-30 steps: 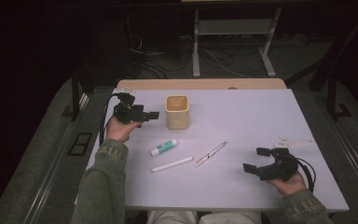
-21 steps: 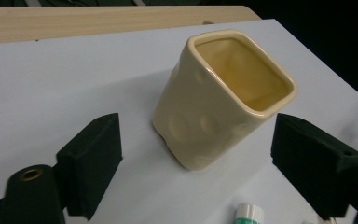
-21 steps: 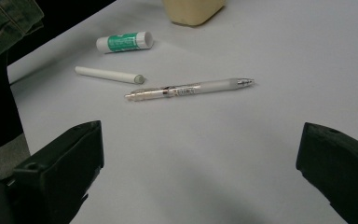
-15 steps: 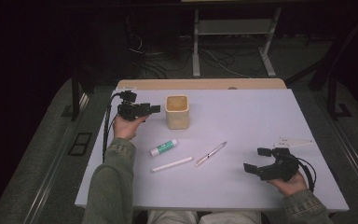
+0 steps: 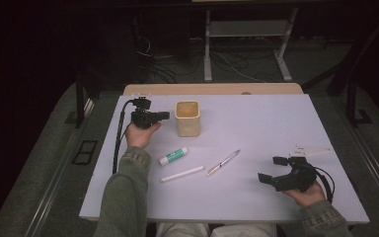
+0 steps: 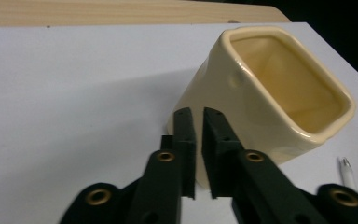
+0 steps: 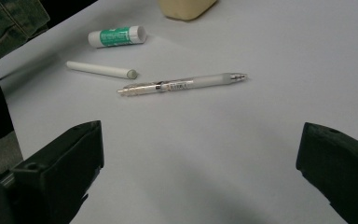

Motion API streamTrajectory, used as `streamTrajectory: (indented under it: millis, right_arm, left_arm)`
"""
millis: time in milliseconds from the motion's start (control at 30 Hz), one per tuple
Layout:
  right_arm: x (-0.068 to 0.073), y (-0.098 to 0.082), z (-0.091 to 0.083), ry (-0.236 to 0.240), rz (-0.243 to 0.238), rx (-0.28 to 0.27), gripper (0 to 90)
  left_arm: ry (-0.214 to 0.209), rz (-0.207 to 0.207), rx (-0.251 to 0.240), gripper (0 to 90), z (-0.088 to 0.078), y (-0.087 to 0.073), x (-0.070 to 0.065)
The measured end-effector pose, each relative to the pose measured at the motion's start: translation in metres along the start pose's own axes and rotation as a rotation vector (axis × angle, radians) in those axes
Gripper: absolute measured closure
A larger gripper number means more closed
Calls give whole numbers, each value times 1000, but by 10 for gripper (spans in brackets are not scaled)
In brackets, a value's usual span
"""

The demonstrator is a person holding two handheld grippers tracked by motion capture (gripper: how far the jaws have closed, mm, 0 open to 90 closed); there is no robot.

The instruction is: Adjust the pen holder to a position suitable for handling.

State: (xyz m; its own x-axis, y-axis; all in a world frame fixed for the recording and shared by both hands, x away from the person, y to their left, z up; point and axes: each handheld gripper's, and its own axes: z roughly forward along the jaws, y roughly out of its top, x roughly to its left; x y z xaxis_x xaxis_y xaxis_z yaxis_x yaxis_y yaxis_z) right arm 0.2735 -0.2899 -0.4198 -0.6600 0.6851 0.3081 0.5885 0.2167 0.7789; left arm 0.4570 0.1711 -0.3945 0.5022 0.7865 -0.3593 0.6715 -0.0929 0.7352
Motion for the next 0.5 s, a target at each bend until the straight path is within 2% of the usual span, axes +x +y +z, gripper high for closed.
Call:
streamTrajectory:
  millis: [100, 233, 500]
  right_arm:
    - [0, 0, 0, 0, -2, 0, 4]
    - [0, 0, 0, 1, -3, 1, 4]
    - [1, 0, 0, 0, -3, 3, 4]
  left_arm:
    - [1, -9, 19, 886, 3, -1, 1]
    - [1, -16, 64, 886, 10, -3, 1]
    - [-19, -53, 89, 887, 23, -7, 0]
